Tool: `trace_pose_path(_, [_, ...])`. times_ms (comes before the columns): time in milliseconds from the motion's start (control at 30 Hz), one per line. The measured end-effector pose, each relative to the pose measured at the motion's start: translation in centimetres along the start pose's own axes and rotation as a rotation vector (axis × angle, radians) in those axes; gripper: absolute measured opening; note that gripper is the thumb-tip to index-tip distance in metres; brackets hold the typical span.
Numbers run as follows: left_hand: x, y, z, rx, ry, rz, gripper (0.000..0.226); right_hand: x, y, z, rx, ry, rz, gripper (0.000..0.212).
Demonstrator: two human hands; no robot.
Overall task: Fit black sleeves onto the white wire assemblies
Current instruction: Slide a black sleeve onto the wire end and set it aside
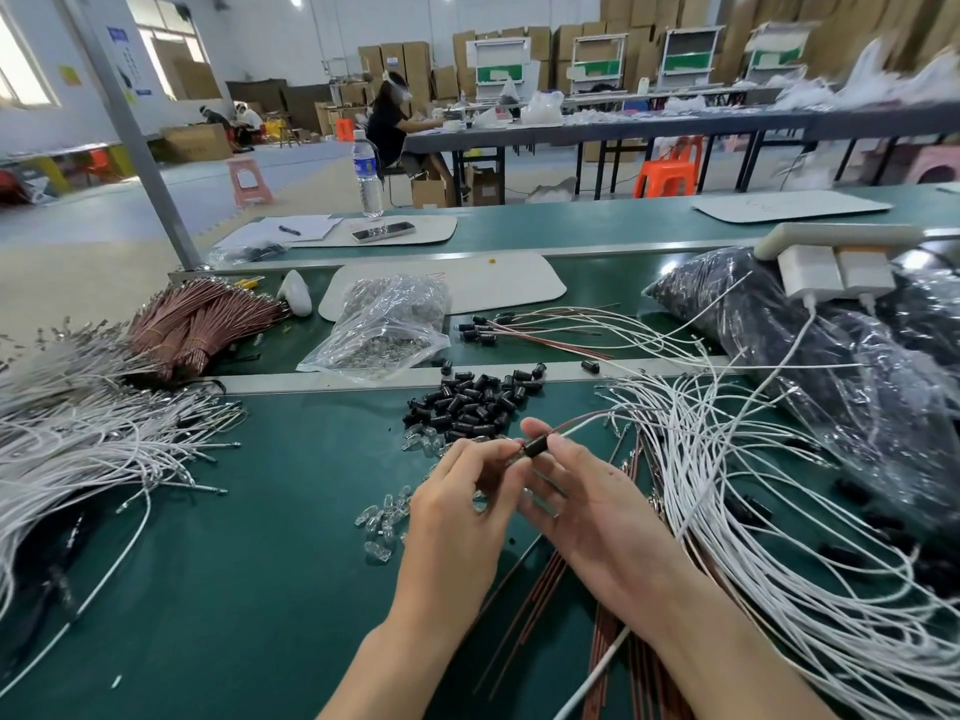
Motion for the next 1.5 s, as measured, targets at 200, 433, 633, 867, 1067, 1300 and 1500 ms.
trace_pose_path(200, [0.2, -0.1, -0.8, 0.039, -0.05, 0.009, 0.018, -0.1, 0.2, 0.6, 0.001, 0.009, -0.015, 0.029])
trace_pose_path(433, [-0.1, -0.3, -0.6, 0.017, -0.031, -0.016, 0.017, -0.4, -0.4, 0.1, 0.054, -0.065, 0.05, 0.029])
trace_pose_path(633, [0.0, 0.2, -1.0, 0.014, -0.076, -0.068, 0.014, -0.3, -1.1, -0.5, 0.156, -0.174, 0.165, 0.02])
trace_pose_path(867, [0.3, 0.6, -1.3, -0.09, -0.105, -0.133, 0.028, 0.2, -0.1, -0.5, 0.304, -0.207, 0.132, 0.018])
trace_pose_path(1067, [0.3, 0.6, -1.3, -0.158, -0.121, -0.138, 0.024, 0.3, 0.0, -0.6, 0.313, -0.205, 0.134, 0.019])
trace_pose_path(1300, [0.3, 0.5, -1.2, -0.252, -0.091, -0.112, 0.02, 0.2, -0.1, -0.6, 0.34, -0.219, 0.147, 0.012])
trace_pose_path(1500, [0.4, 0.9, -1.8, -0.173, -0.166, -0.137, 0.033, 0.2, 0.2, -0.3, 0.41, -0.233, 0.15, 0.008])
Point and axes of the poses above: each hand's wrist, its own x-axis away from the middle knuckle, its own y-axis out of the palm, z = x × y, the point moved 6 cm from there along -x, towards the middle knuckle, and after that the axes turned 3 degrees about x, right-handed, at the moved point
